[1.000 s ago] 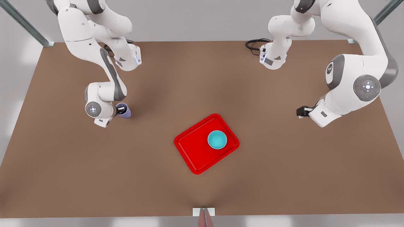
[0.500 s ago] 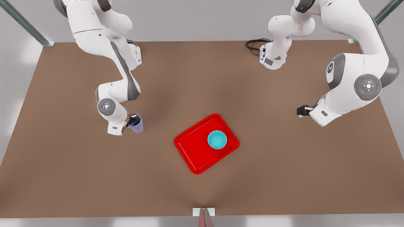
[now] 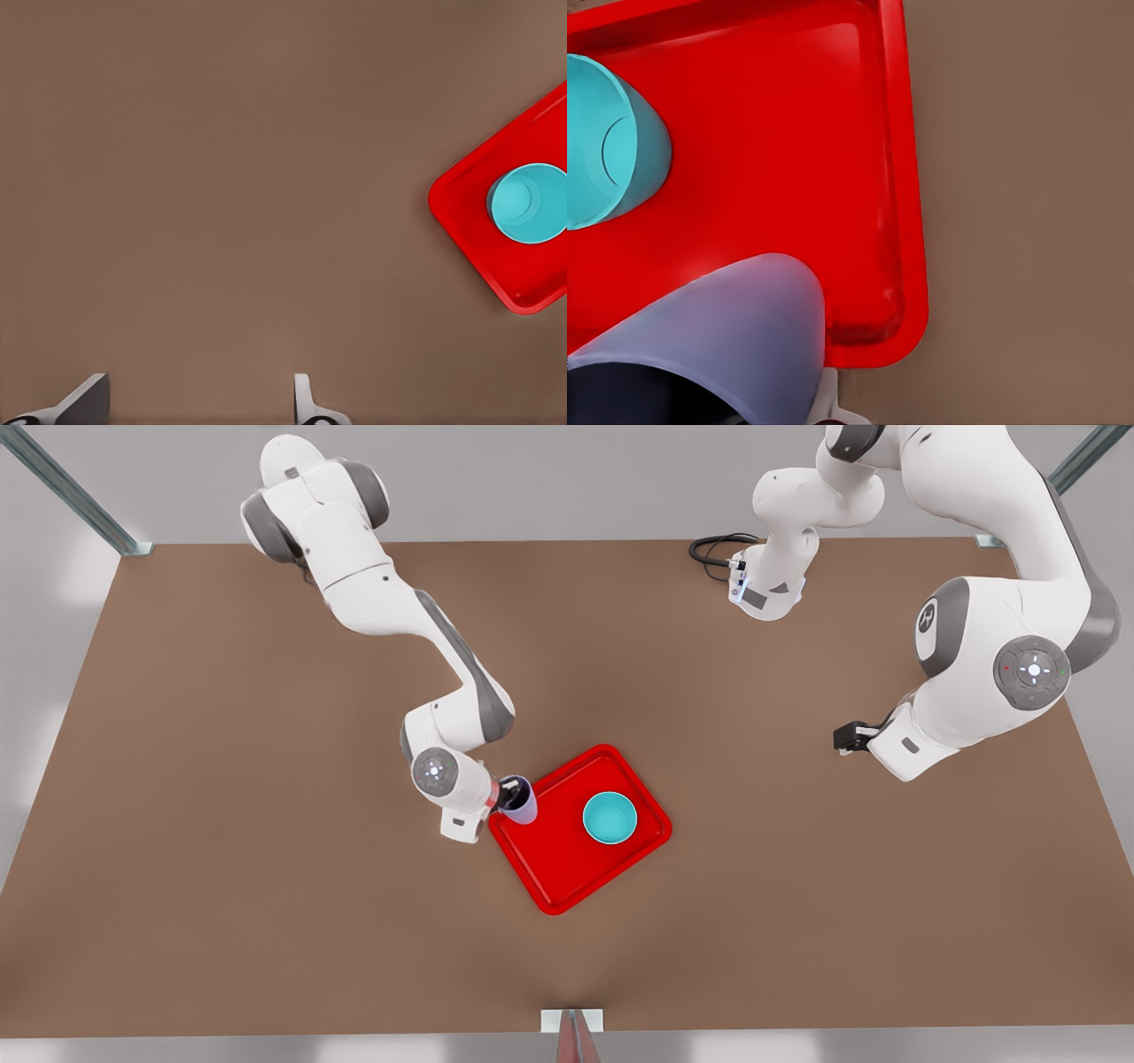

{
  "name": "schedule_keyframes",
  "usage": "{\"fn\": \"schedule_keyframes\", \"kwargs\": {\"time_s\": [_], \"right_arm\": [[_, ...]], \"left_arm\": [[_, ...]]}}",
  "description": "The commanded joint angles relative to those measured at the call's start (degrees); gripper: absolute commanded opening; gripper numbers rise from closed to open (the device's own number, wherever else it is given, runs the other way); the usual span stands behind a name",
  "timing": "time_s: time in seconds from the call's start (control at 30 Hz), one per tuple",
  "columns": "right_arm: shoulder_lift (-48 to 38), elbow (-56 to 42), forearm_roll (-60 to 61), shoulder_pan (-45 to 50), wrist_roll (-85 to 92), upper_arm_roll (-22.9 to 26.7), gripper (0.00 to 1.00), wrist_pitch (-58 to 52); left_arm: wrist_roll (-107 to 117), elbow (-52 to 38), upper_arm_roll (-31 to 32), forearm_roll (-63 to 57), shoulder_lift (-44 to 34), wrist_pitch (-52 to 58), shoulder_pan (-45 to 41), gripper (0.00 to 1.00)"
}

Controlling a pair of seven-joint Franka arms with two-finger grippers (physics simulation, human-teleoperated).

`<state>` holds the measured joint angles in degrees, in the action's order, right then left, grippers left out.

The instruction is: Place the bowl on the tray with the left arm and the cup on the tray with the right arm

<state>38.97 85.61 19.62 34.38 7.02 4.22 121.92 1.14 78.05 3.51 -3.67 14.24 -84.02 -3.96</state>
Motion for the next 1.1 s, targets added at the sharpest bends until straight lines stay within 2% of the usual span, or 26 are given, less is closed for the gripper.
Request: {"fn": "schedule_keyframes", "kwargs": {"time_s": [0.0,0.13,0.57,0.6,0.63,1.07], "right_arm": [[0.2,-0.3,-0.5,0.0,-0.4,0.0,0.21,0.0],[5.4,-6.9,0.3,-0.1,-0.3,0.3,0.21,-0.1],[9.7,-10.1,2.8,-0.3,-0.9,0.4,0.21,0.9],[9.7,-10.1,2.8,-0.3,-0.8,0.4,0.86,0.9],[9.6,-10.0,2.8,-0.3,-0.7,0.4,1.00,0.9],[9.5,-10.1,2.8,-0.6,-0.7,0.4,1.00,1.0]], "left_arm": [[0.0,0.0,0.0,0.0,0.0,0.0,0.0,1.00],[0.0,-0.1,0.0,0.0,0.1,0.0,0.0,1.00],[0.0,0.0,0.0,0.0,0.1,0.0,0.0,1.00],[0.0,0.0,0.0,0.0,0.1,-0.1,0.0,1.00],[0.0,0.0,0.0,0.0,0.1,-0.1,0.0,1.00],[0.0,0.0,0.0,0.0,0.1,0.0,0.0,1.00]]}}
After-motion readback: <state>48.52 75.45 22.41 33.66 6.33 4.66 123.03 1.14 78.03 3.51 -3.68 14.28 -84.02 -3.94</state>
